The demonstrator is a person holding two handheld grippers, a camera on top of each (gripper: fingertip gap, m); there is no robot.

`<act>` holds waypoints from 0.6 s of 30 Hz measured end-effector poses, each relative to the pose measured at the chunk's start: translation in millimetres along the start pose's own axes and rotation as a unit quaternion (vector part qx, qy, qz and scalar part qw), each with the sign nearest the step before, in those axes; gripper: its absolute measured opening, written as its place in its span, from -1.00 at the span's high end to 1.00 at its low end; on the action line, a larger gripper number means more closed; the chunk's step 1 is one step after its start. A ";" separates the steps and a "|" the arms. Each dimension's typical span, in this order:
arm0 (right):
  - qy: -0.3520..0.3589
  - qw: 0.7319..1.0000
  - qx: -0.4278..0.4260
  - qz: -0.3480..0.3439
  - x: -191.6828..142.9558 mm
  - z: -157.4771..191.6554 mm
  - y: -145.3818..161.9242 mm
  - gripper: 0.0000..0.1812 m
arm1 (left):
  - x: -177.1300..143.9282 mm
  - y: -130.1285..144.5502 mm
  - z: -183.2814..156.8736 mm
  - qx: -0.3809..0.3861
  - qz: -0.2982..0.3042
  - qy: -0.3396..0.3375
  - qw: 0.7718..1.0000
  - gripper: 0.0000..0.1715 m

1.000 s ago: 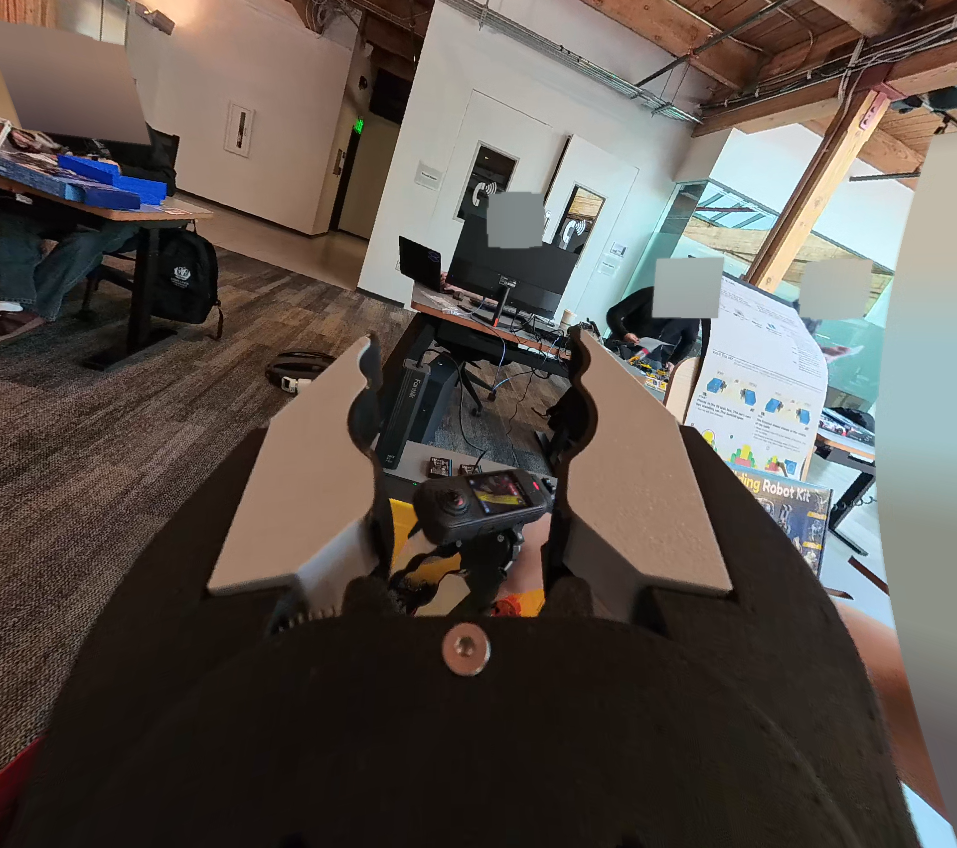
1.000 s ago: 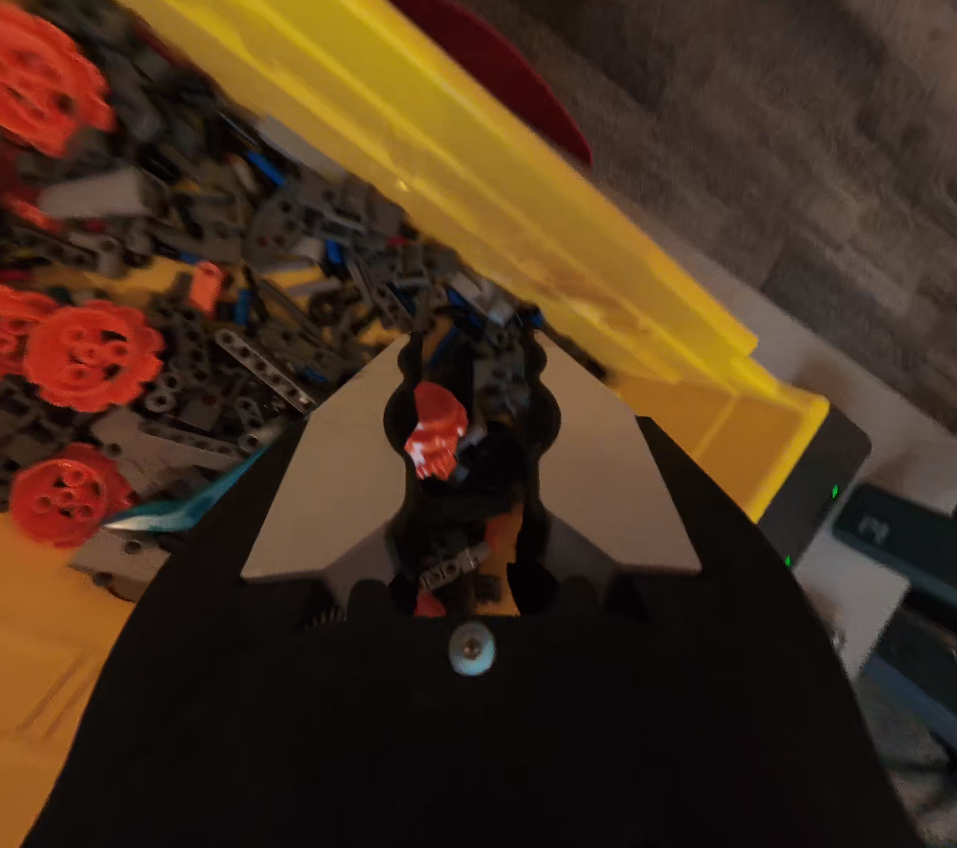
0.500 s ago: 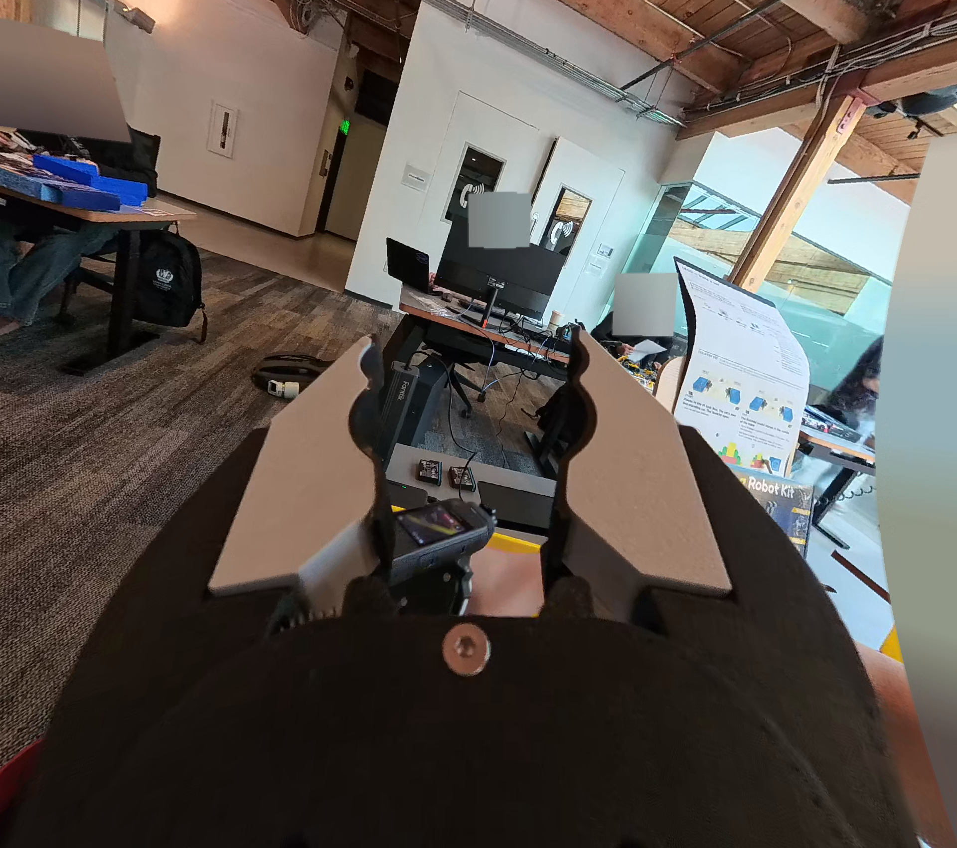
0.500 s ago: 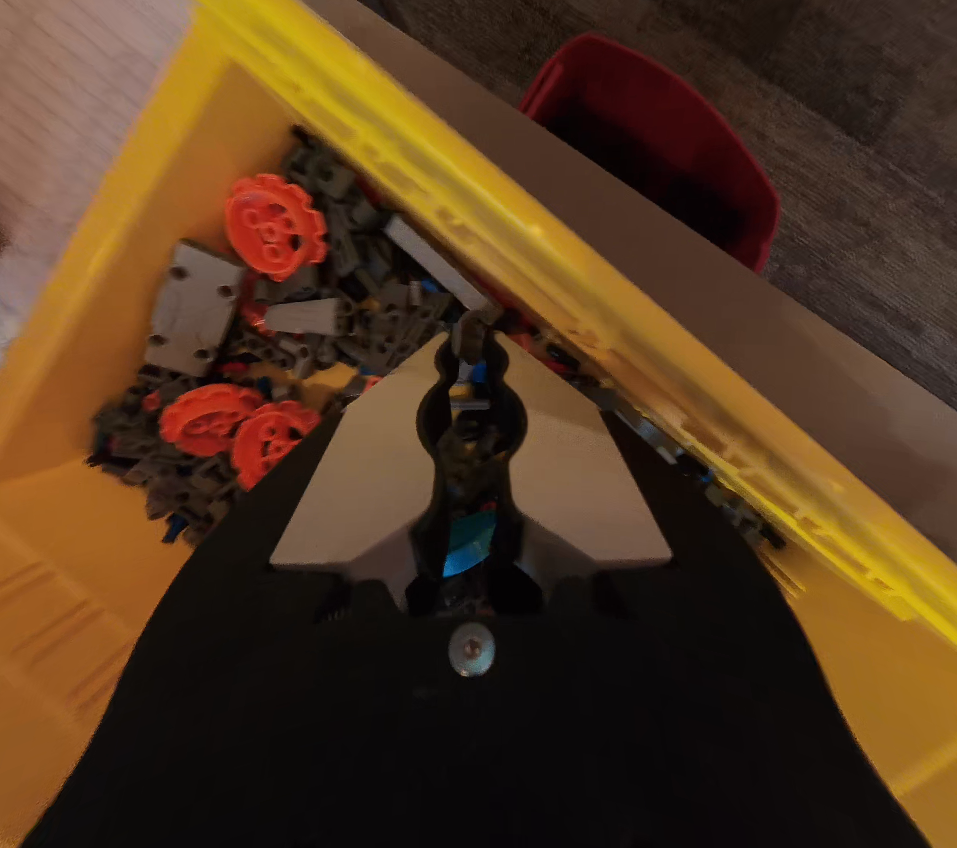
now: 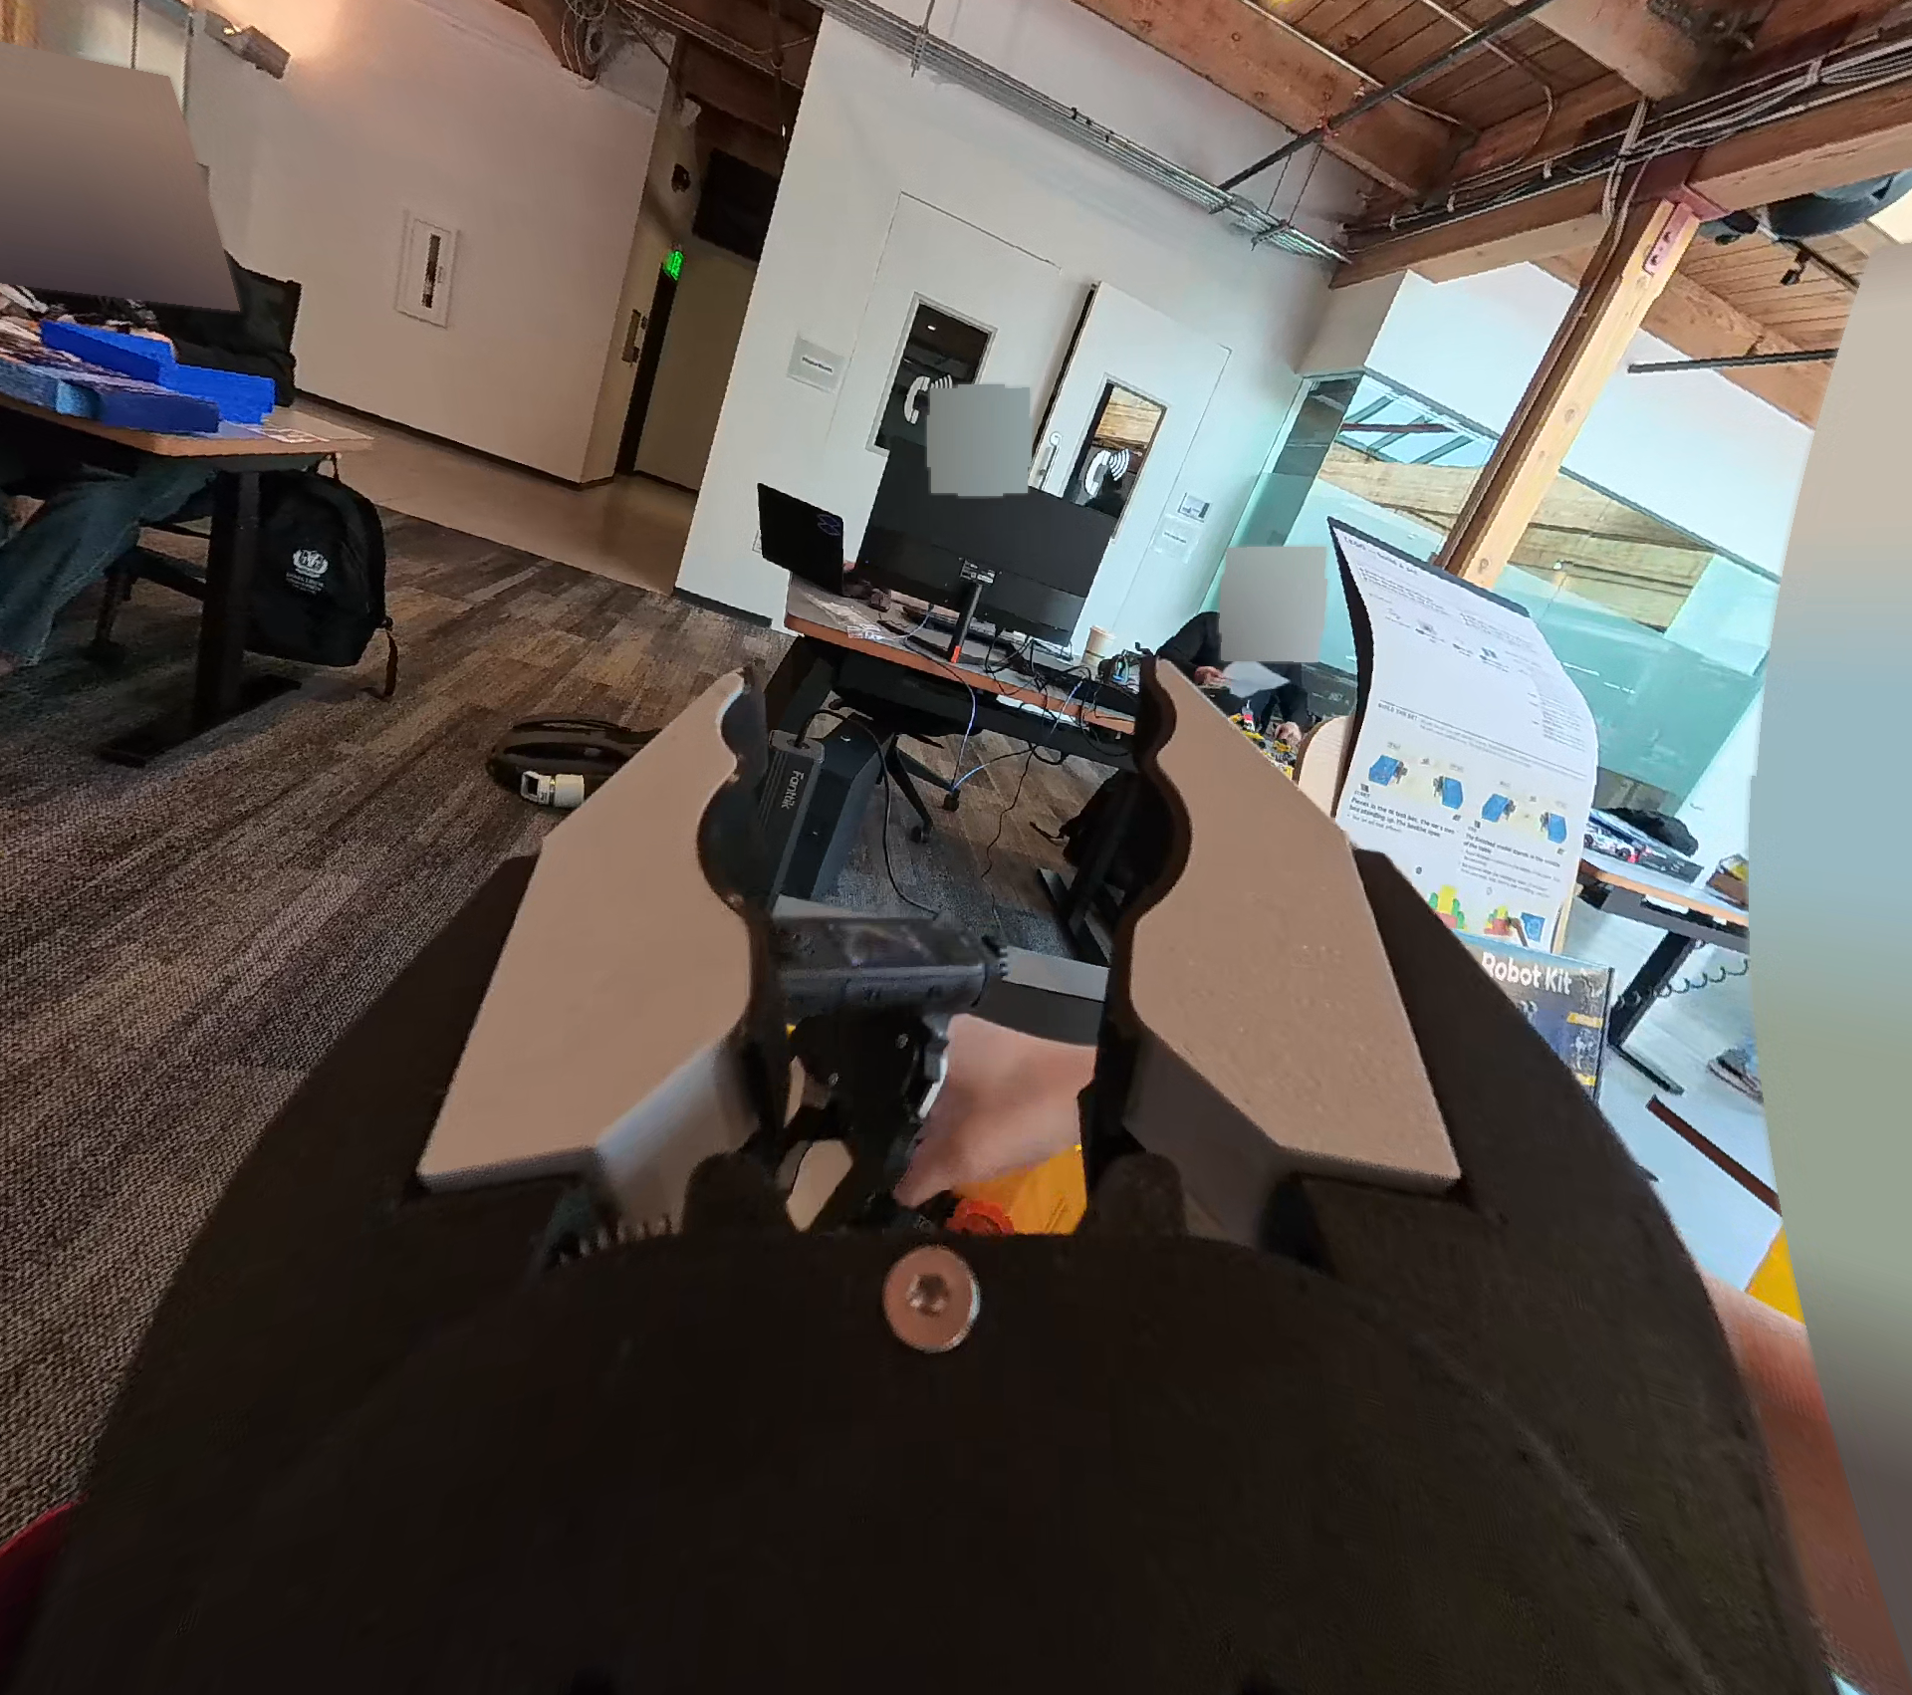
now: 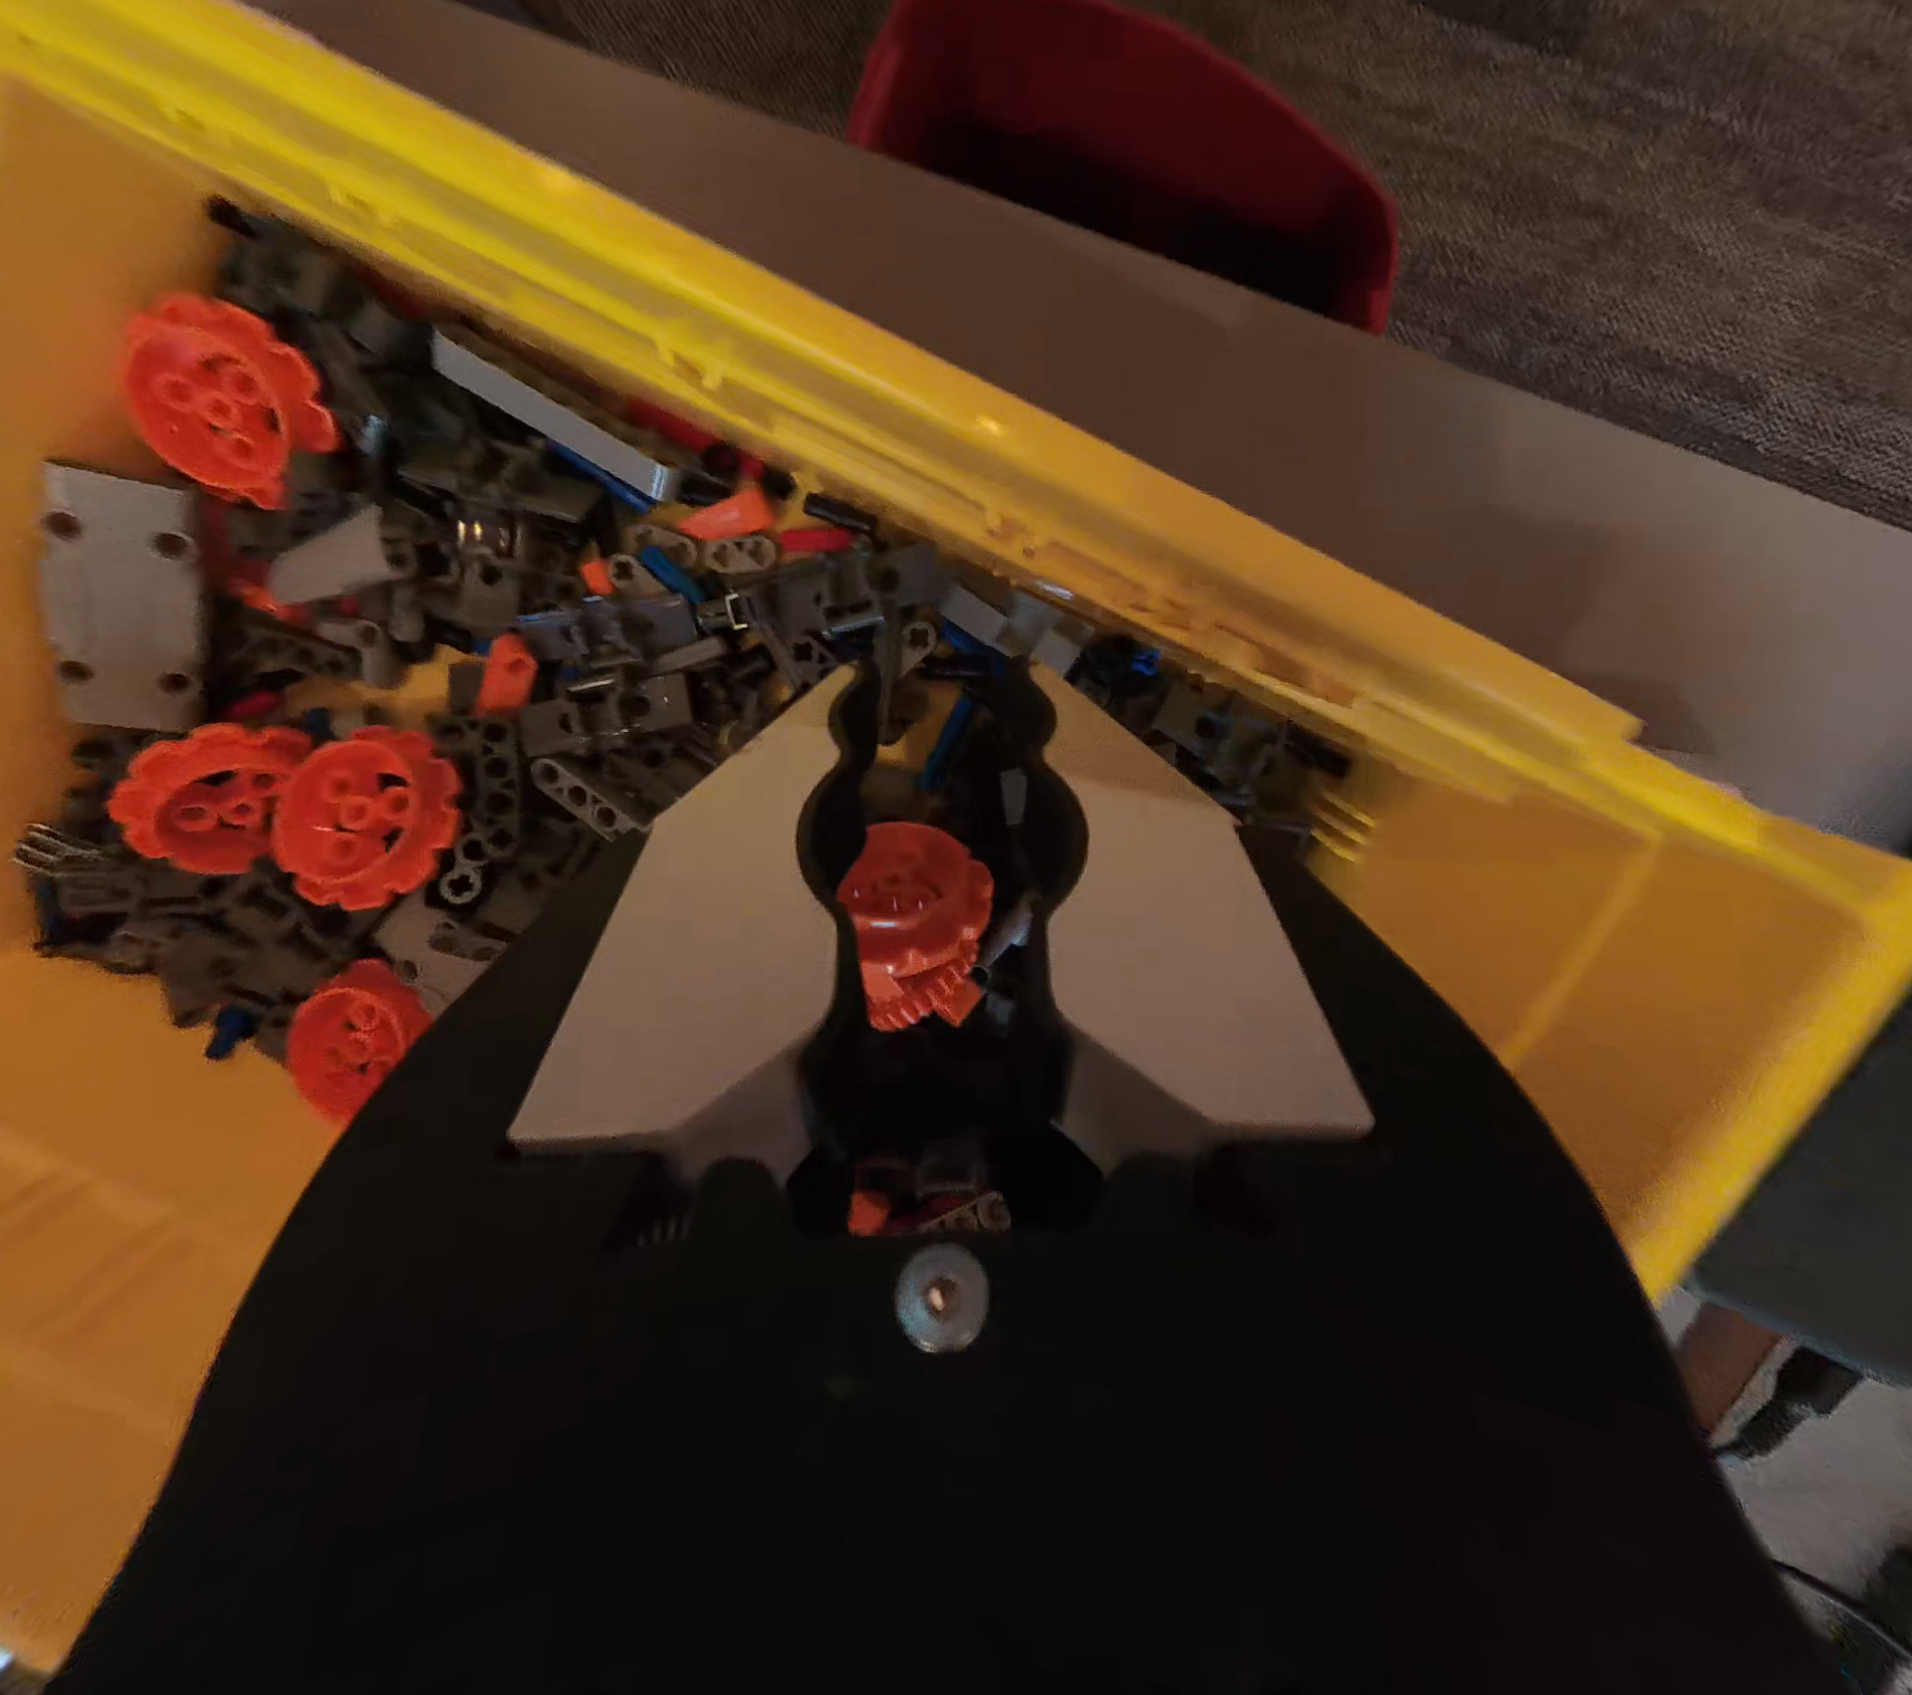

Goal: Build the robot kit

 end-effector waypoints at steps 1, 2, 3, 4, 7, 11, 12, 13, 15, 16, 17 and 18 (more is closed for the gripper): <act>-0.001 1.000 -0.006 0.016 5.4 2.3 1.6 0.74 | 0.2 0.1 0.2 -0.001 0.000 0.000 1.000 0.19; 0.003 0.999 -0.011 0.034 10.4 3.6 3.4 0.73 | 0.5 0.3 0.1 -0.001 0.001 0.001 1.000 0.19; 0.003 0.999 -0.016 0.047 14.1 5.7 4.6 0.71 | 0.9 0.7 -0.2 0.000 0.002 0.001 1.000 0.20; 0.003 0.999 -0.014 0.031 14.8 7.3 -0.7 0.74 | 1.4 1.2 -0.7 0.001 0.003 0.001 1.000 0.20; -0.019 0.998 -0.025 0.050 16.3 16.0 0.5 0.97 | 2.2 2.2 -2.7 0.004 0.006 0.004 1.000 0.20; -0.034 0.995 -0.040 0.085 12.1 24.2 12.5 0.97 | 2.5 2.5 -2.7 0.003 0.008 0.006 1.000 0.20; -0.048 0.994 -0.037 0.086 10.4 28.3 14.8 0.97 | 2.3 2.4 -2.5 0.002 0.008 0.006 1.000 0.20; -0.057 0.994 -0.035 0.085 8.8 31.0 16.9 0.97 | 2.2 2.3 -2.2 0.001 0.007 0.006 1.000 0.21; -0.082 0.992 -0.032 0.086 5.5 37.7 21.0 0.96 | 2.0 2.0 -2.2 0.000 0.006 0.007 1.000 0.21; -0.094 0.992 -0.032 0.083 4.3 41.1 22.0 0.96 | 1.9 2.1 -2.5 0.000 0.007 0.008 1.000 0.21; -0.103 0.991 -0.034 0.084 3.3 43.9 23.3 0.97 | 1.9 2.1 -2.7 0.001 0.007 0.008 1.000 0.21; -0.106 0.990 -0.038 0.090 3.2 45.5 25.5 0.96 | 1.8 2.1 -2.8 0.001 0.007 0.008 1.000 0.21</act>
Point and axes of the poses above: each gripper's, where its closed fingertips meet, x out along the fingers, y out of its underside, z = x × y across the jaws, the point moved 5 cm from there along -x, back along the fingers, and after that the axes turned 8 degrees about -x, right-handed, at the moved point
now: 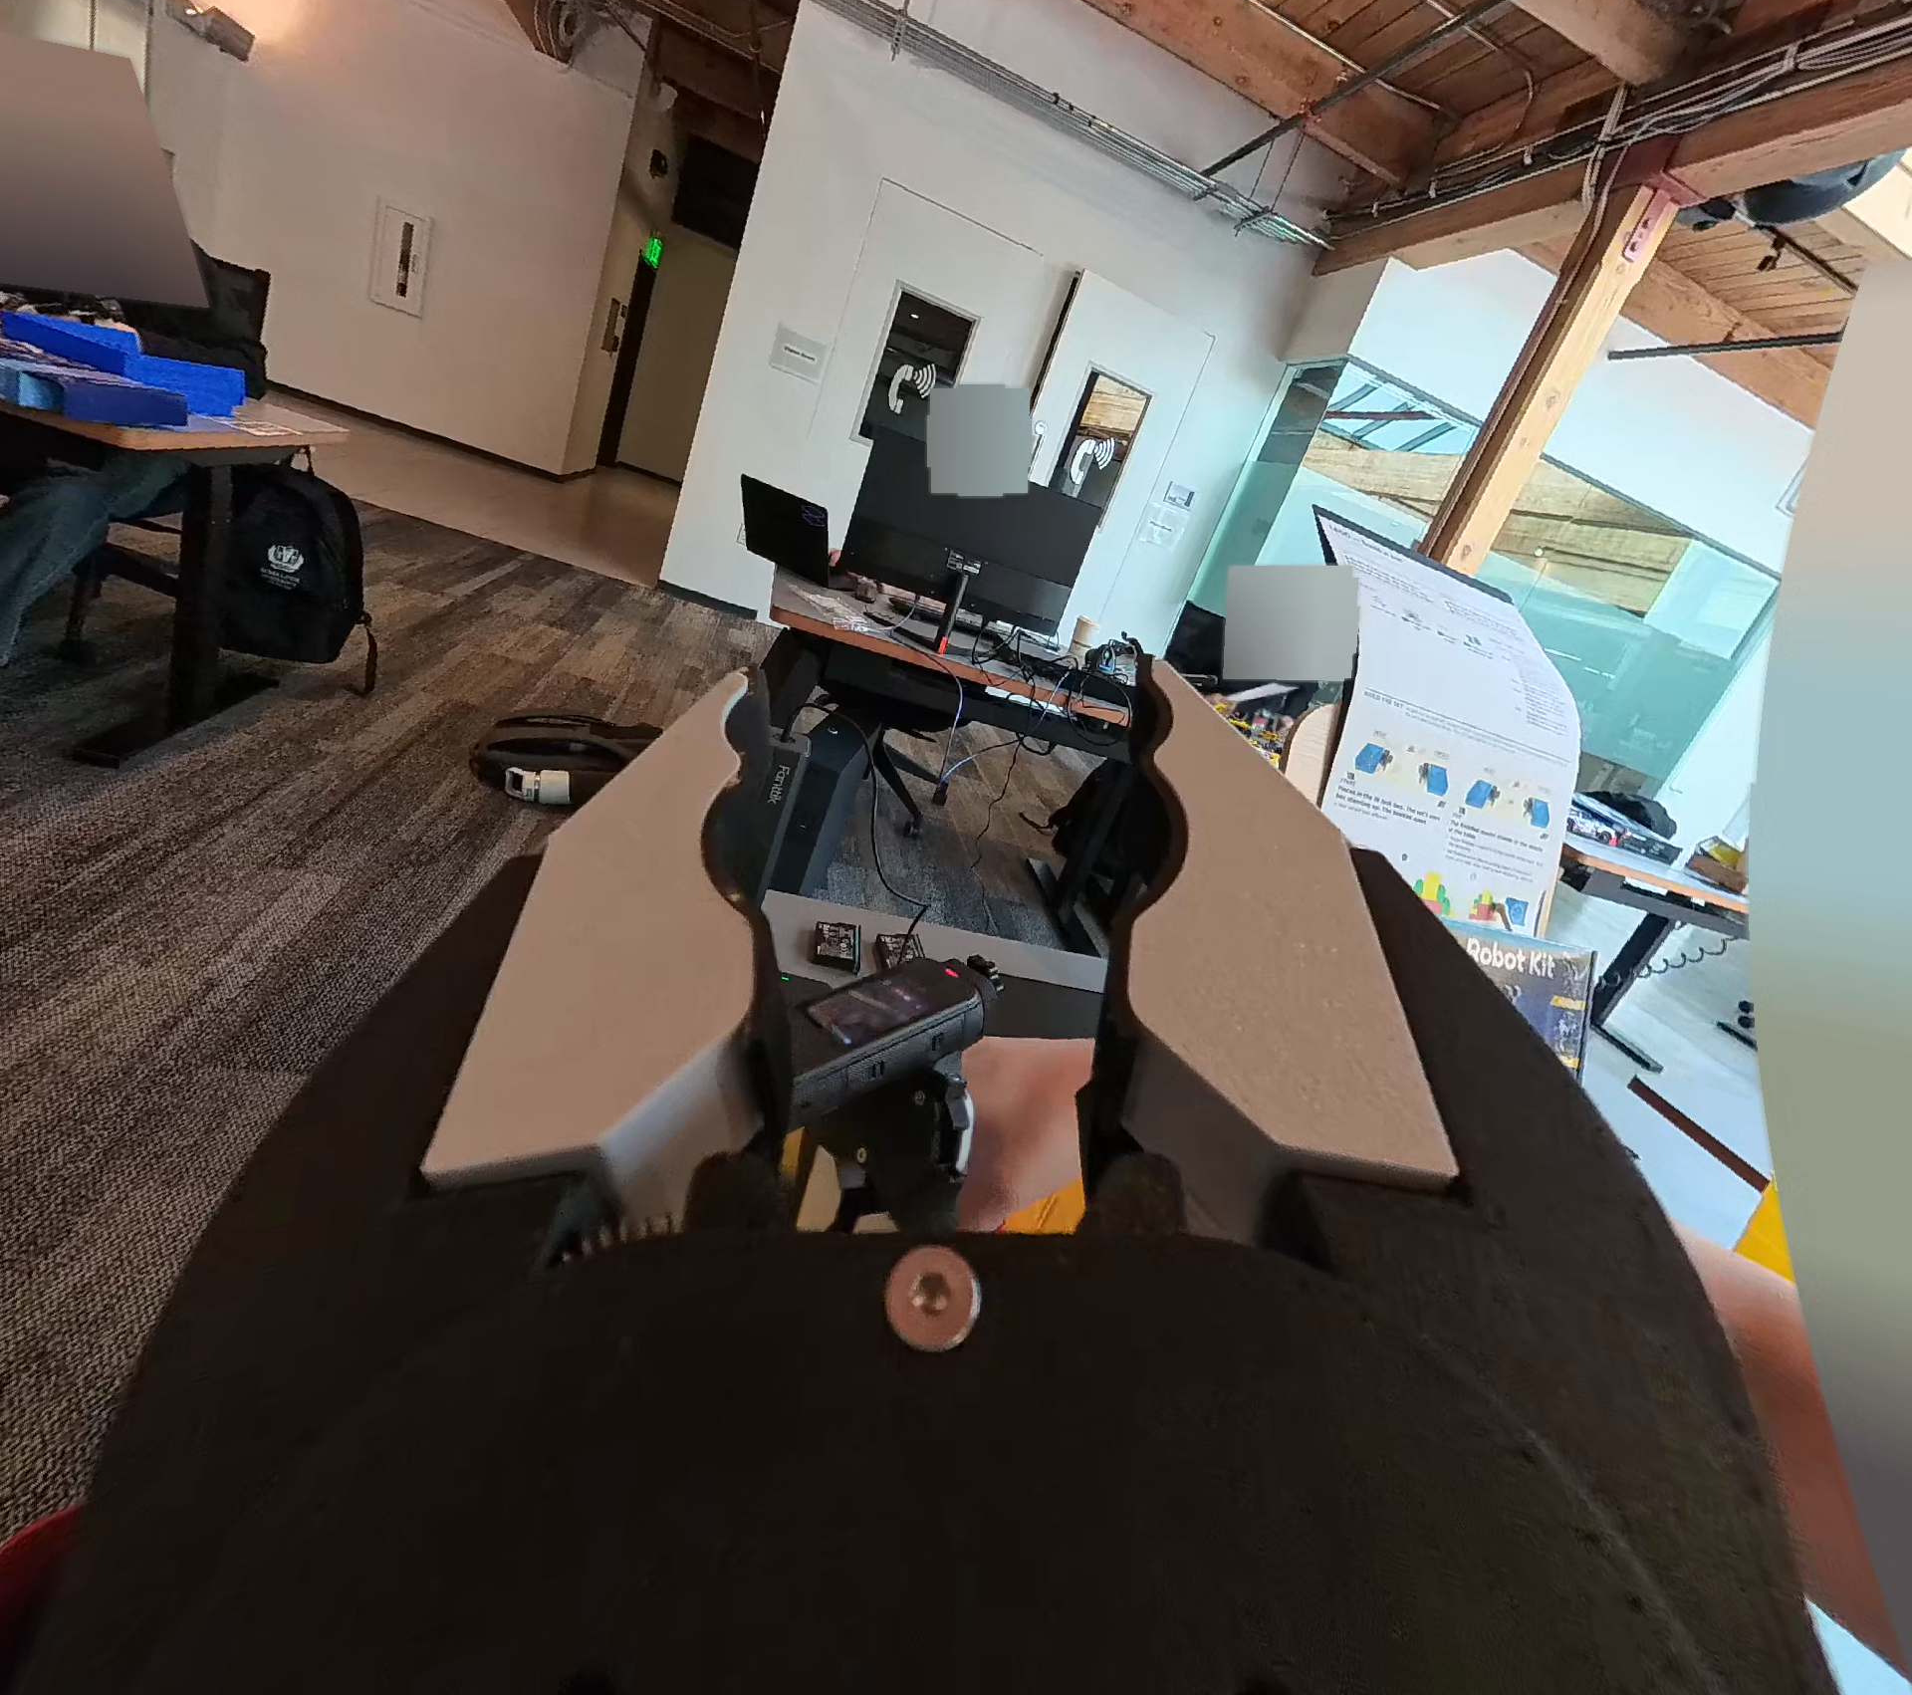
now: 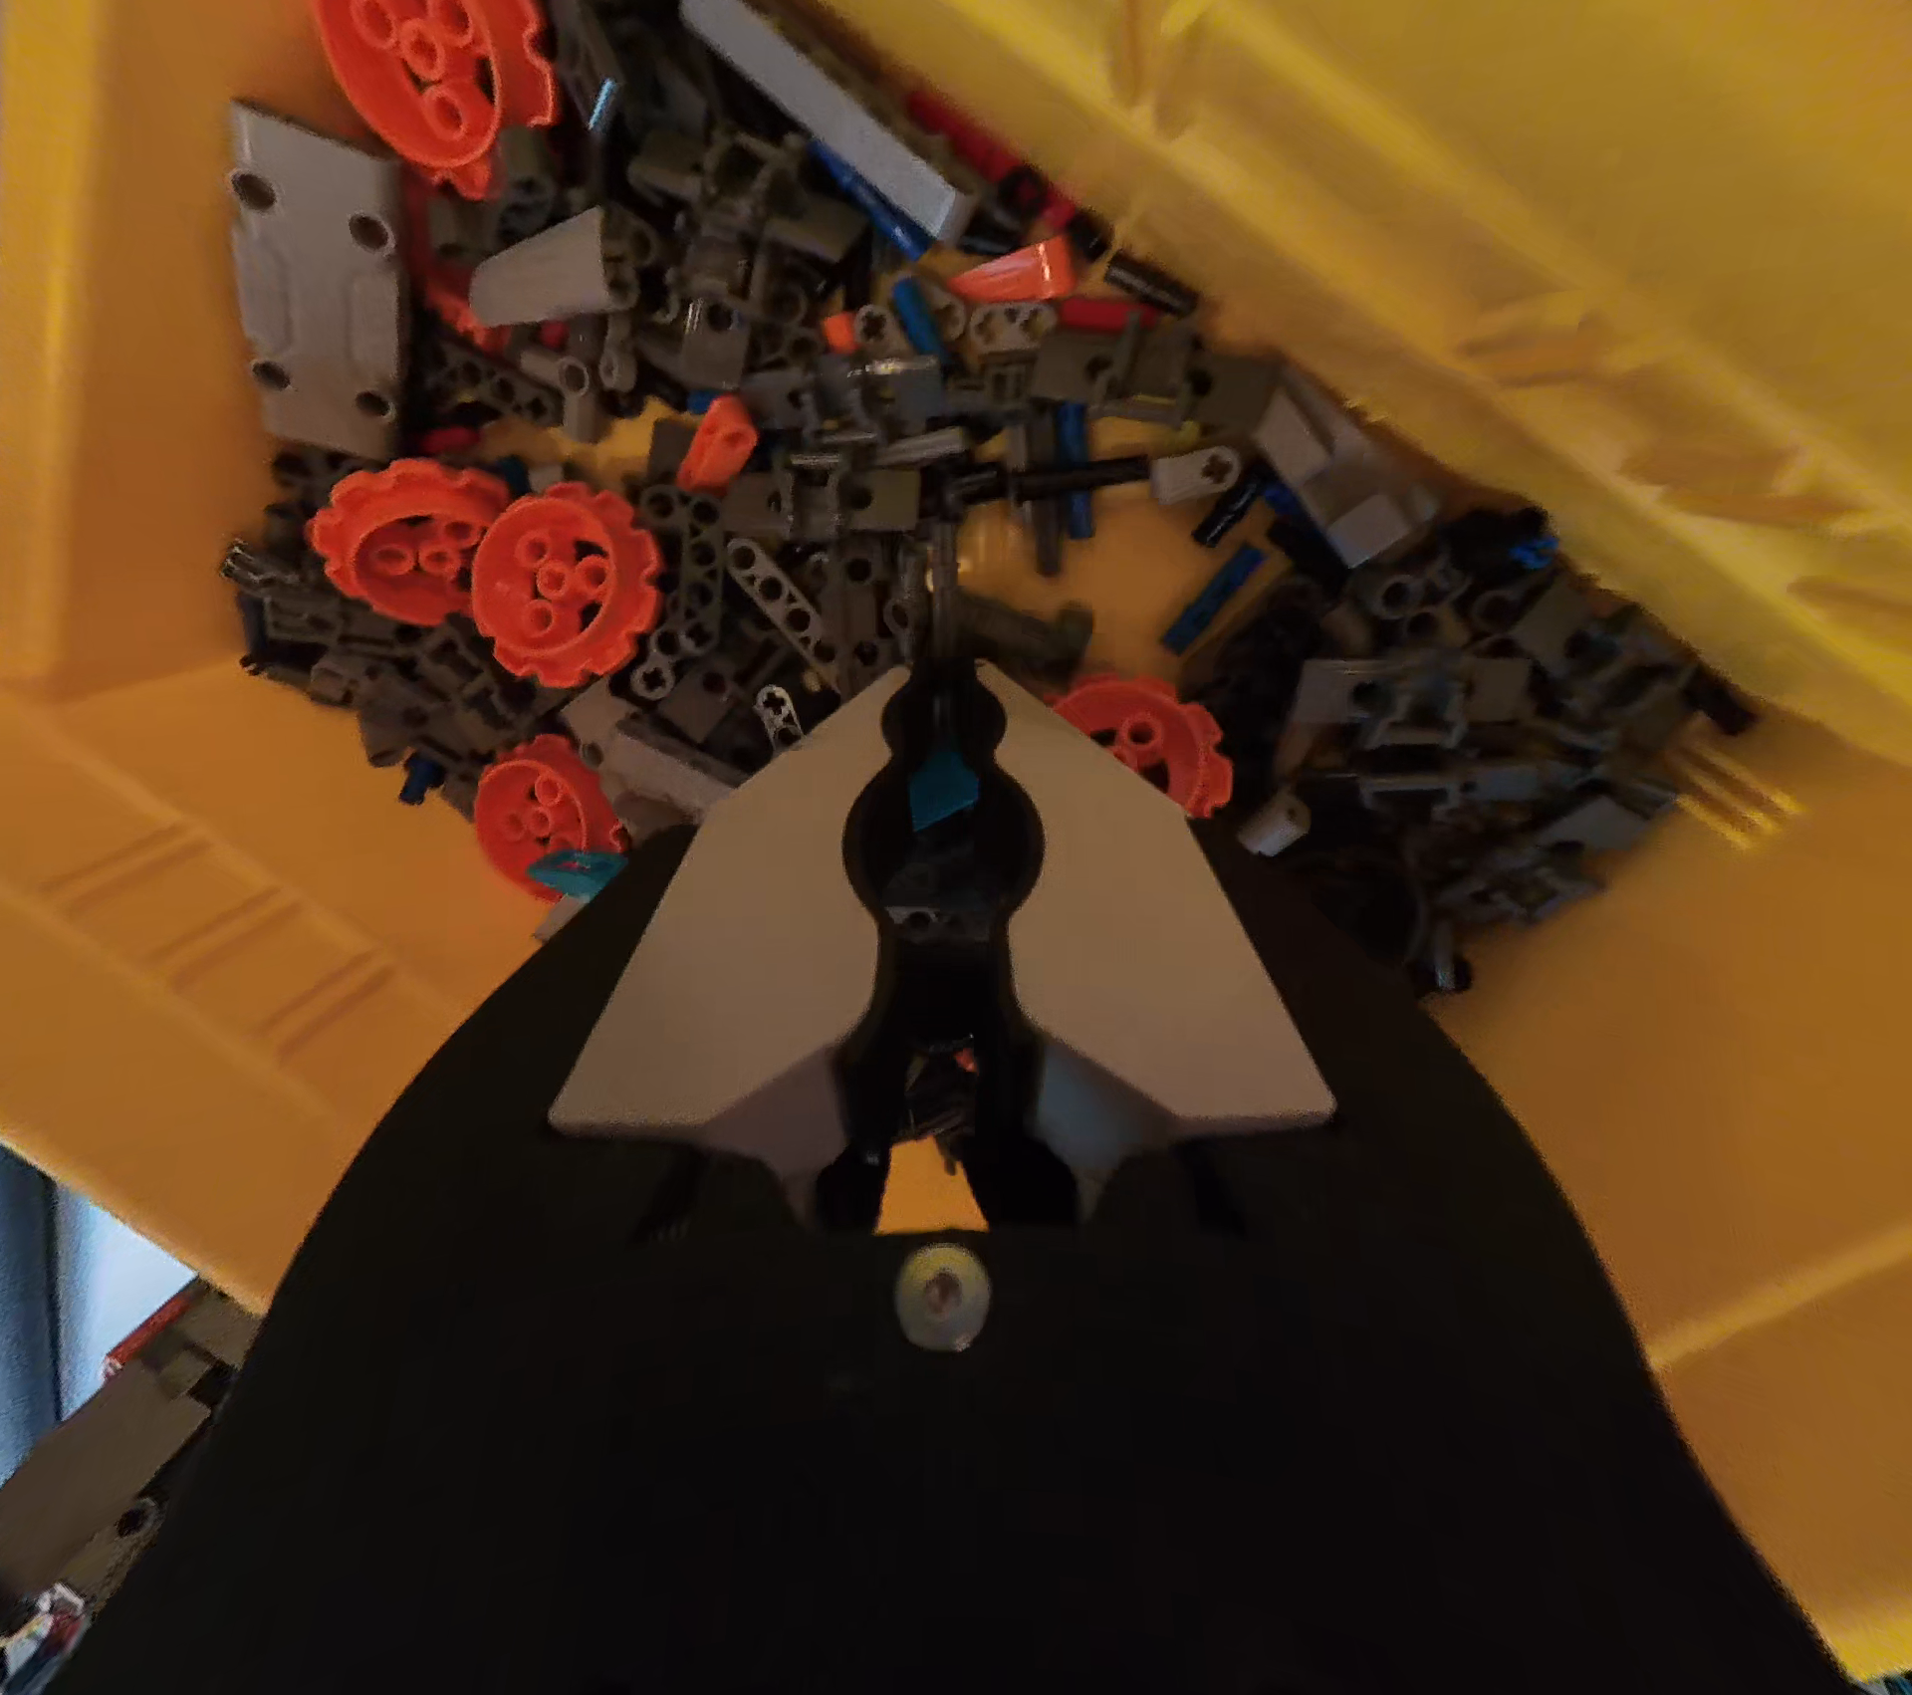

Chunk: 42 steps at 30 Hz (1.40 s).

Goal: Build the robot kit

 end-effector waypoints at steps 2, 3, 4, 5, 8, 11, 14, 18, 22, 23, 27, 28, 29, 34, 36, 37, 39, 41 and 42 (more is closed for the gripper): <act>0.016 1.000 -0.002 -0.002 0.6 -2.7 0.2 0.84 | -0.2 -0.1 0.3 0.000 0.000 -0.001 1.000 0.21; 0.019 1.000 0.002 -0.013 0.0 -4.0 -2.3 0.78 | -0.5 -0.4 0.7 -0.001 -0.001 -0.001 1.000 0.21; 0.021 0.999 0.008 -0.028 -1.3 -4.7 -6.3 0.75 | -0.9 -0.9 1.1 -0.002 -0.003 -0.002 1.000 0.21; 0.027 0.998 0.008 -0.049 -3.6 -5.1 -12.2 0.74 | -1.2 -1.3 1.5 -0.003 -0.005 -0.003 1.000 0.20; 0.041 0.988 -0.058 -0.135 -11.7 8.4 -40.9 0.65 | -2.0 -2.5 2.3 -0.004 -0.009 -0.003 1.000 0.20; 0.034 0.968 -0.162 -0.189 -7.6 38.3 -68.7 0.50 | -1.0 -1.7 1.6 -0.005 -0.006 -0.001 1.000 0.20; 0.021 0.966 -0.195 -0.171 11.6 51.1 -81.7 0.35 | -0.2 -0.5 0.0 -0.002 -0.001 0.000 1.000 0.20; 0.034 0.968 -0.202 -0.144 32.5 53.9 -88.0 0.24 | -0.7 -1.0 -0.1 -0.003 -0.002 0.003 1.000 0.20; 0.055 0.974 -0.202 -0.090 42.2 48.5 -75.1 0.63 | -1.3 -1.4 1.1 -0.007 -0.002 0.005 1.000 0.21; 0.062 0.976 -0.195 -0.076 40.1 45.0 -71.3 0.71 | -1.7 -1.6 0.9 -0.007 -0.003 0.005 1.000 0.21; 0.092 0.977 -0.186 -0.044 27.9 31.6 -54.3 0.72 | -3.1 -2.5 -0.1 -0.005 -0.005 0.006 1.000 0.22; 0.093 0.978 -0.182 -0.040 24.6 29.3 -50.0 0.72 | -3.1 -2.6 0.0 -0.005 -0.005 0.006 1.000 0.22; 0.093 0.979 -0.177 -0.040 21.4 27.7 -46.2 0.73 | -3.0 -2.6 0.2 -0.006 -0.005 0.006 1.000 0.22; 0.114 0.982 -0.149 -0.026 2.5 14.3 -26.3 0.75 | -3.4 -3.2 1.3 -0.007 -0.007 0.005 1.000 0.22; 0.134 0.982 -0.132 0.002 -3.8 2.8 -14.1 0.75 | -3.4 -3.2 1.0 -0.007 -0.007 0.005 1.000 0.22; 0.136 0.983 -0.120 0.005 -7.0 -0.3 -11.0 0.73 | -3.2 -3.0 0.7 -0.006 -0.006 0.005 1.000 0.22; 0.142 0.983 -0.112 -0.020 -13.2 -1.8 -14.5 0.61 | -2.9 -2.9 0.8 -0.006 -0.006 0.005 1.000 0.22; 0.141 0.981 -0.121 -0.062 -17.8 5.0 -27.0 0.51 | -2.7 -2.8 0.7 -0.006 -0.006 0.005 1.000 0.22; 0.134 0.979 -0.130 -0.086 -18.7 11.4 -35.5 0.50 | -2.7 -2.8 0.9 -0.006 -0.006 0.004 1.000 0.22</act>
Point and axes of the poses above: each gripper's, where its closed fingertips meet, x out along the fingers, y out of its underside, z = x × y across the jaws, the point moved 5 cm from there along -x, back along the fingers, and after that the axes turned 8 degrees about -x, right-handed, at the moved point
